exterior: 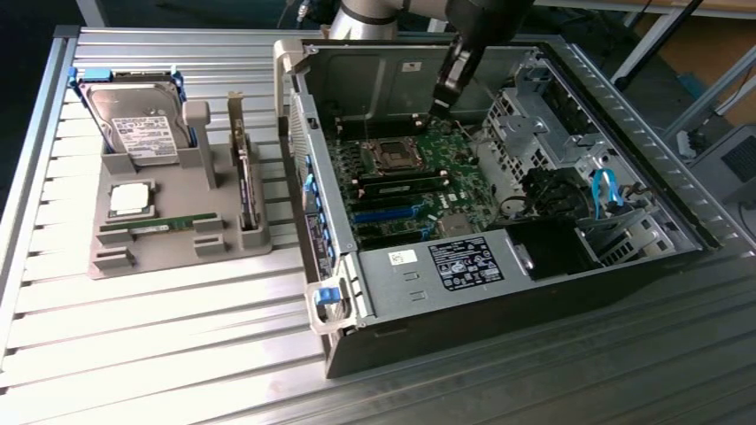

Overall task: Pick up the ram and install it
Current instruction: 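Press down the ram until it locks into place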

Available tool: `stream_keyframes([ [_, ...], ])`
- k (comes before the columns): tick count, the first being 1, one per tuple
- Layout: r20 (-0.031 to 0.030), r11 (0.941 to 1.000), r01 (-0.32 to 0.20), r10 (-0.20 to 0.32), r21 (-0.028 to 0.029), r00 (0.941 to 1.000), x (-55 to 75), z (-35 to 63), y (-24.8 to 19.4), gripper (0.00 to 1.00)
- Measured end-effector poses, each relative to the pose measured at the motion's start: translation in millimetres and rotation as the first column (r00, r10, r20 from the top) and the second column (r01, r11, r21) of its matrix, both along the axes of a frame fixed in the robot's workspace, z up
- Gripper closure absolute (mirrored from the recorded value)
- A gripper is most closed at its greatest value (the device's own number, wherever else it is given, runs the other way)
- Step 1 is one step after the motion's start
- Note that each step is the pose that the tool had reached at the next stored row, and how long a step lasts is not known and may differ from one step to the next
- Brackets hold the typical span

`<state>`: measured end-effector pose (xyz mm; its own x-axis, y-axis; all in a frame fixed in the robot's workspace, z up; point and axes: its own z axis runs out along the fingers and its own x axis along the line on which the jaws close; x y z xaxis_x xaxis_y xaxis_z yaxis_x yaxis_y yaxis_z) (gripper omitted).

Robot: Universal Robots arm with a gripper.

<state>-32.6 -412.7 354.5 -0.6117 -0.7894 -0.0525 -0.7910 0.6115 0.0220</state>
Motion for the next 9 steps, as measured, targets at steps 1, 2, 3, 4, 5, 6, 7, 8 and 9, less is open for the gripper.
stream_keyframes([
  [1, 0.0000, 0.9999, 0.012, -0.012, 0.0001, 0.9999, 0.0, 0.0, 0.0, 0.90],
  [2, 0.0000, 0.9996, 0.028, -0.028, 0.0003, 0.9996, 0.0, 0.0, 0.0, 0.90],
  [3, 0.0000, 0.9991, 0.042, -0.042, 0.0005, 0.9991, 0.0, 0.0, 0.0, 0.90],
  [4, 0.0000, 0.9981, 0.062, -0.062, 0.0007, 0.9981, 0.0, 0.0, 0.0, 0.90],
  [5, 0.0000, 0.9962, 0.088, -0.088, 0.0009, 0.9962, 0.0, 0.0, 0.0, 0.90],
  [6, 0.0000, 0.9941, 0.108, -0.108, 0.0012, 0.9941, 0.0, 0.0, 0.0, 0.90],
  [7, -0.0001, 0.9927, 0.120, -0.120, 0.0013, 0.9927, 0.0, 0.0, 0.0, 0.90],
  [8, -0.0001, 0.9914, 0.131, -0.131, 0.0015, 0.9914, 0.0, 0.0, 0.0, 0.90],
  [9, -0.0002, 0.9879, 0.155, -0.155, 0.0017, 0.9879, 0.0, 0.0, 0.0, 0.90],
])
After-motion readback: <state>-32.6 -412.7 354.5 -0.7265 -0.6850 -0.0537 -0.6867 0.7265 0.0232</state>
